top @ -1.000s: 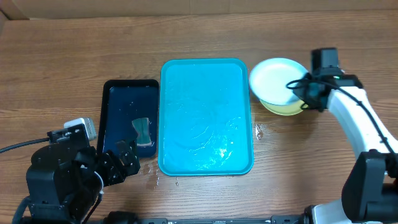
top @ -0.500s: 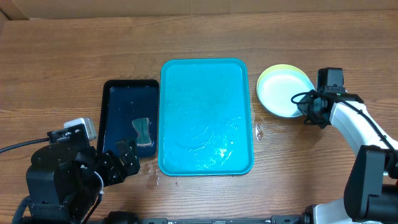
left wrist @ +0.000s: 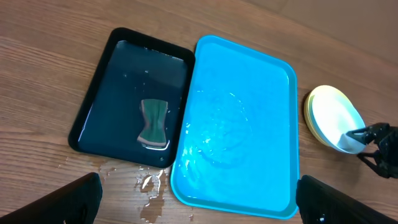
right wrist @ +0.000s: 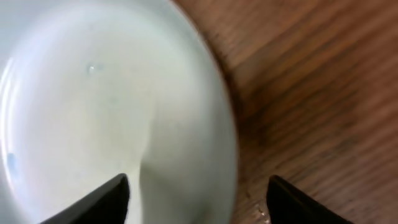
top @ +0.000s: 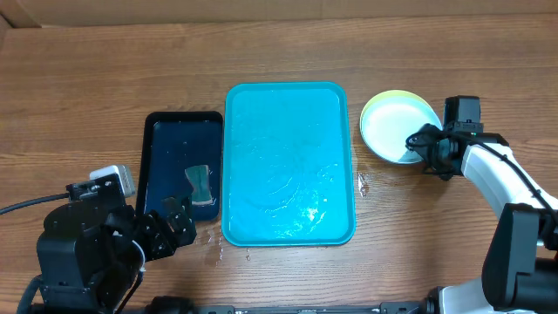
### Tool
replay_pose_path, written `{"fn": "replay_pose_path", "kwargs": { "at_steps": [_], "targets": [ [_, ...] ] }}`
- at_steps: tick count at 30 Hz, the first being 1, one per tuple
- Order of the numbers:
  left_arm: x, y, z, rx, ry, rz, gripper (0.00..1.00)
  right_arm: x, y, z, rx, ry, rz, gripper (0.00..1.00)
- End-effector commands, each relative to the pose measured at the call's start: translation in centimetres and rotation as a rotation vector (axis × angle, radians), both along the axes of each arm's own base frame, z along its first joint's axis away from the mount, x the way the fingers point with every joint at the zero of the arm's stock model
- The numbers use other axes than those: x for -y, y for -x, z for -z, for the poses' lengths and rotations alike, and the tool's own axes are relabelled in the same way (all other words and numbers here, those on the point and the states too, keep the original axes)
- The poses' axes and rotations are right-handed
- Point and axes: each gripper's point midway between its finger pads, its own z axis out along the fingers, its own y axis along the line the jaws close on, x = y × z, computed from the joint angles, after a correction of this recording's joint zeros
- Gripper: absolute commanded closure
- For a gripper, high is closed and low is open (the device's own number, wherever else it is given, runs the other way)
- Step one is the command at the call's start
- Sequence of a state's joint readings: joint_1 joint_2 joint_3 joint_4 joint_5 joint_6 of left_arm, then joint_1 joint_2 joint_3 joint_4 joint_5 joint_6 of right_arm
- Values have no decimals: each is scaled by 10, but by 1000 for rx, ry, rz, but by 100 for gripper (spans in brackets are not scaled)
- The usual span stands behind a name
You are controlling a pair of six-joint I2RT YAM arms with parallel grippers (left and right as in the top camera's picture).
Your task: Clean dirty plates on tray and stack at the side
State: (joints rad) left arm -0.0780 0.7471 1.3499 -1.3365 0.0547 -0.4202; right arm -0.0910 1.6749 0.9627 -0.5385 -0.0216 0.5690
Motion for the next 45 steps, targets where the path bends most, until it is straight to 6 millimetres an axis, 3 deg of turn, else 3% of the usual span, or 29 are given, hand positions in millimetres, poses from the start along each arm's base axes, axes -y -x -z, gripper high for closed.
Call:
{"fn": "replay_pose_path", "kwargs": {
  "at_steps": [1,6,11,16,19,26,31,33,35,38,45],
  "targets": [
    [-3,0,-4,12,2,-20,0,-20,-9,-9,64,-55,-175,25],
    [-3,0,-4,12,2,-20,0,-25,-15,-12,104,-41,-275,20],
    [-3,0,-4,12,2,-20,0,-23,-34,-22,189,-15,-287,13],
    [-3,0,-4,12,2,-20,0,-22,-37,-24,204,-2,-297,10],
    [-3,0,-4,12,2,-20,0,-23,-37,-24,203,-1,-302,1],
    [-3,0,-4,12,2,-20,0,-27,-44,-36,227,-15,-315,1],
    [-3,0,-4,12,2,-20,0,-46,-43,-40,246,-69,-412,29],
    [-3,0,-4,12,2,-20,0,-52,-38,-38,230,-66,-443,57],
    [-3,0,-4,12,2,-20,0,-60,-34,-34,213,-59,-489,78],
    [-3,0,-4,12,2,-20,0,-66,-29,-27,186,-15,-520,88],
    [-3,0,-4,12,2,-20,0,-71,-20,-5,112,40,-507,87]
  ]
}}
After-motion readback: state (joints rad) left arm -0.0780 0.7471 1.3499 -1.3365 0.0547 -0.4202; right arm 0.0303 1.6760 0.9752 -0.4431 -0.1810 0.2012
